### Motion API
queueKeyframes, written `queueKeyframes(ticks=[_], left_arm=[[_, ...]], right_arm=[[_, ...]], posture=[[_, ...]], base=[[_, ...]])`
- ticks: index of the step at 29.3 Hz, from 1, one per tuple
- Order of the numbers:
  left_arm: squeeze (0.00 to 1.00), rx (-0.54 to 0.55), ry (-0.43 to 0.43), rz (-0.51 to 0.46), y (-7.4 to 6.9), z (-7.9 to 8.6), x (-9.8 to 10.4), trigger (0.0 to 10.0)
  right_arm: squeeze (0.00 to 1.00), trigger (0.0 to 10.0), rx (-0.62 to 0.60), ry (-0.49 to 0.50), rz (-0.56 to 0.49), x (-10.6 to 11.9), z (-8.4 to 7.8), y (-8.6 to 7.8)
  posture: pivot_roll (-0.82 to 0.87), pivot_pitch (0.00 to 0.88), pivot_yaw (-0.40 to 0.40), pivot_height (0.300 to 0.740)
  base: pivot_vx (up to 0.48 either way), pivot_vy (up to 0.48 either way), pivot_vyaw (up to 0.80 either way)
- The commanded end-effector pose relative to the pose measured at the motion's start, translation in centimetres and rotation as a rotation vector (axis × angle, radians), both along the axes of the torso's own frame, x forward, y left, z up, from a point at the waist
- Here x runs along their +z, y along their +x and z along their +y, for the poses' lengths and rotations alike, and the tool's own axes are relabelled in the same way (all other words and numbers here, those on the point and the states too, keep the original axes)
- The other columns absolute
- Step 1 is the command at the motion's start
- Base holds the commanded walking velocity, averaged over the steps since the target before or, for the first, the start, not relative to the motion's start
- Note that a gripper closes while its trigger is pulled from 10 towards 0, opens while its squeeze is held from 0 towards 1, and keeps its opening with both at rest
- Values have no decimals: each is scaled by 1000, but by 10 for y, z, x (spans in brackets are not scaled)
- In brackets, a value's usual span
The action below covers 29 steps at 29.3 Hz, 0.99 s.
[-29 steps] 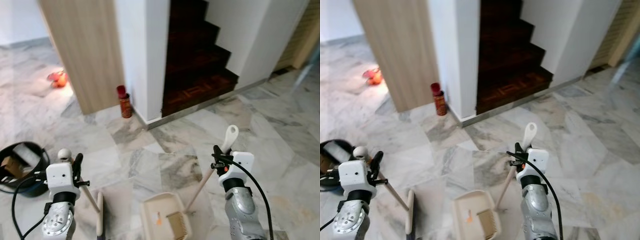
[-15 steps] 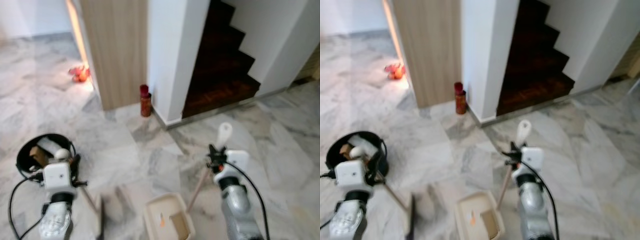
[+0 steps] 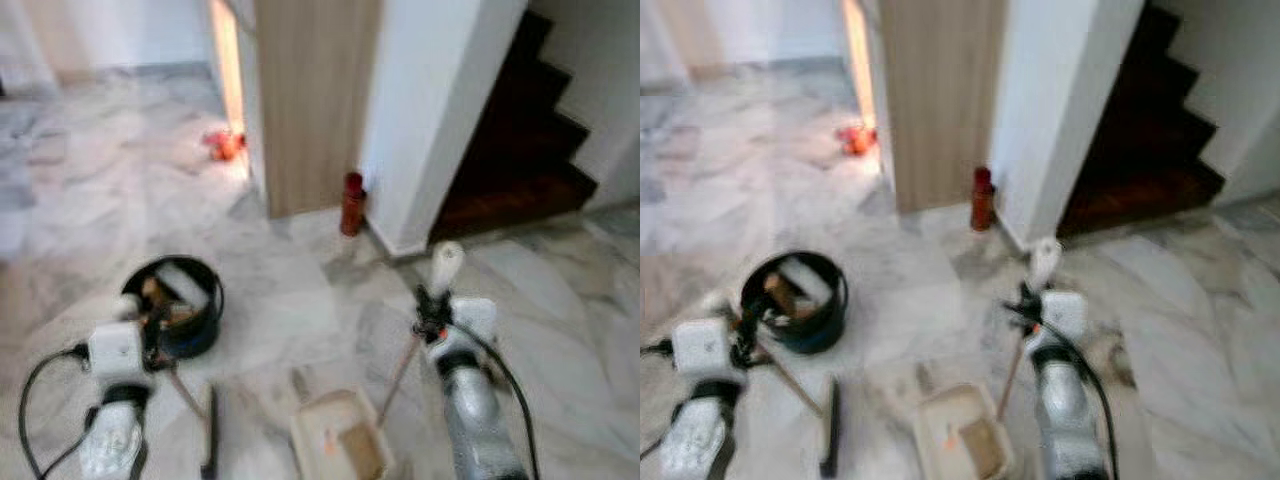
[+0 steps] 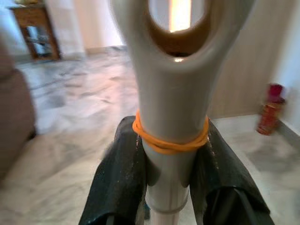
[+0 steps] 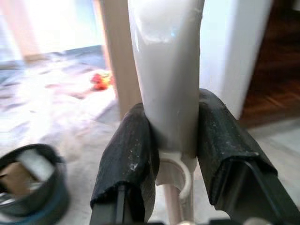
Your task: Sweep floor
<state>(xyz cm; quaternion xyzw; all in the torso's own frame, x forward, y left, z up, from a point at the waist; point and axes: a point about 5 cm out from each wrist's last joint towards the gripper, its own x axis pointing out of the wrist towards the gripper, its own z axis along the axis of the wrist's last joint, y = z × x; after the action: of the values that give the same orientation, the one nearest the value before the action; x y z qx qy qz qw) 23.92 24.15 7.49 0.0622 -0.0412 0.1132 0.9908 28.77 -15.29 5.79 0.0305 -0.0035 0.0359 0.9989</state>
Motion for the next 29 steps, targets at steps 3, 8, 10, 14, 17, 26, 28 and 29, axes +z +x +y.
queueKeyframes(ticks=[3, 8, 10, 14, 17, 26, 28, 29], left_arm=[[0, -3, 26, -18, 1, 0, 5, 10000], [0, -3, 24, -19, 1, 0, 6, 10000], [0, -2, 25, -19, 1, 0, 6, 10000], [0, 2, 26, -20, 2, 1, 6, 10000], [0, 6, 28, -23, 2, 1, 6, 10000], [0, 3, 32, -20, 1, 1, 7, 10000], [0, 3, 33, -18, 1, 1, 6, 10000], [0, 3, 33, -19, 1, 1, 6, 10000]], right_arm=[[0, 10000, -15, 26, -39, 8, -4, 2], [0, 10000, -13, 26, -41, 8, -3, 3], [0, 10000, -12, 27, -40, 9, -3, 3], [0, 10000, -15, 36, -33, 8, -3, 3], [0, 10000, -22, 38, -28, 8, -4, 3], [0, 10000, -42, 54, -25, 9, -4, 5], [0, 10000, -46, 57, -23, 8, -5, 5], [0, 10000, -49, 60, -23, 8, -5, 5]], posture=[[45, 0, -13, 740], [48, 0, -15, 740], [48, 0, -16, 740], [50, 0, -17, 740], [52, 0, -17, 740], [55, 0, -17, 740], [57, 0, -18, 740], [57, 0, -18, 740]], base=[[0, 356, 631], [0, 359, 606], [0, 358, 556], [0, 347, 133], [0, 0, 0], [0, 0, 0], [0, 0, 0], [0, 0, 0]])
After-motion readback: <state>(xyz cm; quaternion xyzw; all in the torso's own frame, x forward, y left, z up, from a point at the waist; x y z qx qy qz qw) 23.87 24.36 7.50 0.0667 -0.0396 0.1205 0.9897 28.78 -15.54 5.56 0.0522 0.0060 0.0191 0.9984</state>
